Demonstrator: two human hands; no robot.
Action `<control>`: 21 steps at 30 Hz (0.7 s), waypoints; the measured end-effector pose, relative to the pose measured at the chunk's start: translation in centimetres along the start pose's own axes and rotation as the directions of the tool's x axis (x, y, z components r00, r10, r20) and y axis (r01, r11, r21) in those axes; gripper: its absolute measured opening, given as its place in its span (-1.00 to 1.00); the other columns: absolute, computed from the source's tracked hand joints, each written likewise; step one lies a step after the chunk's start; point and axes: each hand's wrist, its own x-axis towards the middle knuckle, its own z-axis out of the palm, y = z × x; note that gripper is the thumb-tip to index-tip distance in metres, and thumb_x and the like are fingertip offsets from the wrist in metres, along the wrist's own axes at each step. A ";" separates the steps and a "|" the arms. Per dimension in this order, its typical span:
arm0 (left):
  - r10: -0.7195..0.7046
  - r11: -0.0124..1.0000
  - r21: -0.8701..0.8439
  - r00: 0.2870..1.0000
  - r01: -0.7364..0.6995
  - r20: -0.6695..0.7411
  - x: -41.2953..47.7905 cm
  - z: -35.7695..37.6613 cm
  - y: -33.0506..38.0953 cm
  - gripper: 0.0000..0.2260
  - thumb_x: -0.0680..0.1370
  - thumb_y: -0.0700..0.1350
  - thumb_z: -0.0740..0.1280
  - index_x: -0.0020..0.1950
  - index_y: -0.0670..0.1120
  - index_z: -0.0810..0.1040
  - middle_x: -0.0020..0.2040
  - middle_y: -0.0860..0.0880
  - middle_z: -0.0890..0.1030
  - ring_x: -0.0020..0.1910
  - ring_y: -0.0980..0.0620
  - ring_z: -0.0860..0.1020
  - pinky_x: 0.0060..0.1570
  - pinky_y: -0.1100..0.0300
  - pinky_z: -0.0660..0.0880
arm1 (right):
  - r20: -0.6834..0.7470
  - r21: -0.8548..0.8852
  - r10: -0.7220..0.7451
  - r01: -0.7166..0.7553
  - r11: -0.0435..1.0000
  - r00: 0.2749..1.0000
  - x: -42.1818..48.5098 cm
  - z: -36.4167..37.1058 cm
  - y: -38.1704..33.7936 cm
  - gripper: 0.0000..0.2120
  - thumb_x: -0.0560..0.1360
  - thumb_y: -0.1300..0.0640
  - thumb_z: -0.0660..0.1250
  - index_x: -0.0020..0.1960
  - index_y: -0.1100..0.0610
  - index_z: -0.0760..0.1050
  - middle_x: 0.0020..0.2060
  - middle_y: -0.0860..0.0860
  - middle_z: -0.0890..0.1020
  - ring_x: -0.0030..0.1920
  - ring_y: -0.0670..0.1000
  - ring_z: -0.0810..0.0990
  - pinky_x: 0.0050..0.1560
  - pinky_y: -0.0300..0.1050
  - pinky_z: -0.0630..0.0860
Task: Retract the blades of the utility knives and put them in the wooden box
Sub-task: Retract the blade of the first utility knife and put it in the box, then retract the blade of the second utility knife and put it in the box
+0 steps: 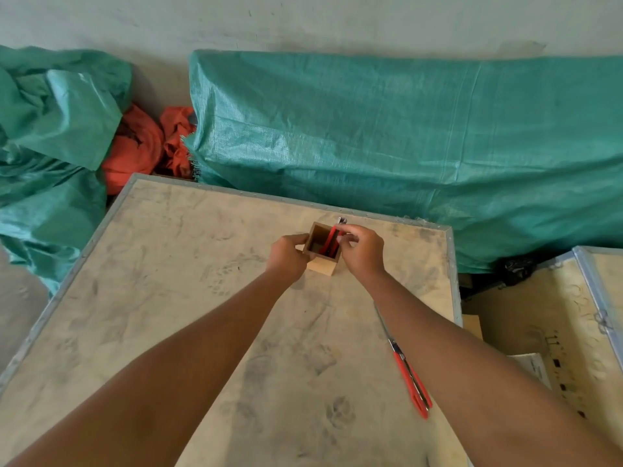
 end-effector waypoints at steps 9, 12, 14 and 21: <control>-0.059 0.992 -0.110 0.998 0.057 -0.021 -6.4 -3.8 -6.4 -0.64 0.48 -0.08 0.50 0.27 -0.01 0.63 0.15 -0.01 0.68 -0.03 0.05 0.66 -0.03 0.18 0.54 | -0.010 0.002 -0.071 0.071 0.997 0.997 -7.8 0.7 -1.5 -0.79 0.50 0.28 0.48 0.13 0.16 0.70 0.05 0.09 0.72 -0.02 -0.02 0.62 0.00 -0.35 0.49; -0.112 0.987 -0.125 0.992 0.105 -0.051 -8.8 -6.1 -9.7 -0.68 0.46 -0.05 0.51 0.21 0.01 0.65 0.10 0.00 0.70 -0.05 0.03 0.67 0.06 0.13 0.58 | 0.067 0.034 -0.066 0.064 0.997 0.996 -11.3 3.0 -2.4 -0.80 0.50 0.29 0.48 0.11 0.16 0.70 0.04 0.09 0.73 -0.11 -0.01 0.67 -0.03 -0.31 0.56; -0.143 0.983 -0.127 0.986 0.132 -0.089 -10.6 -7.8 -12.1 -0.69 0.46 -0.04 0.51 0.20 0.01 0.66 0.08 0.02 0.69 -0.07 0.00 0.67 0.01 0.11 0.62 | 0.152 0.053 -0.029 0.021 0.998 0.988 -13.5 5.0 -3.4 -0.80 0.52 0.27 0.46 0.13 0.15 0.70 0.06 0.06 0.74 -0.12 -0.03 0.68 -0.06 -0.43 0.49; -0.211 0.977 -0.004 0.956 0.215 -0.205 -15.9 -11.7 -20.8 -0.64 0.43 -0.05 0.52 0.22 0.00 0.65 0.12 -0.06 0.63 0.05 -0.07 0.60 0.00 0.11 0.57 | 0.454 0.010 0.129 -0.150 0.989 0.881 -19.2 12.6 -7.0 -0.79 0.54 0.18 0.43 0.16 0.09 0.70 -0.05 0.03 0.72 -0.11 -0.04 0.66 -0.12 -0.45 0.49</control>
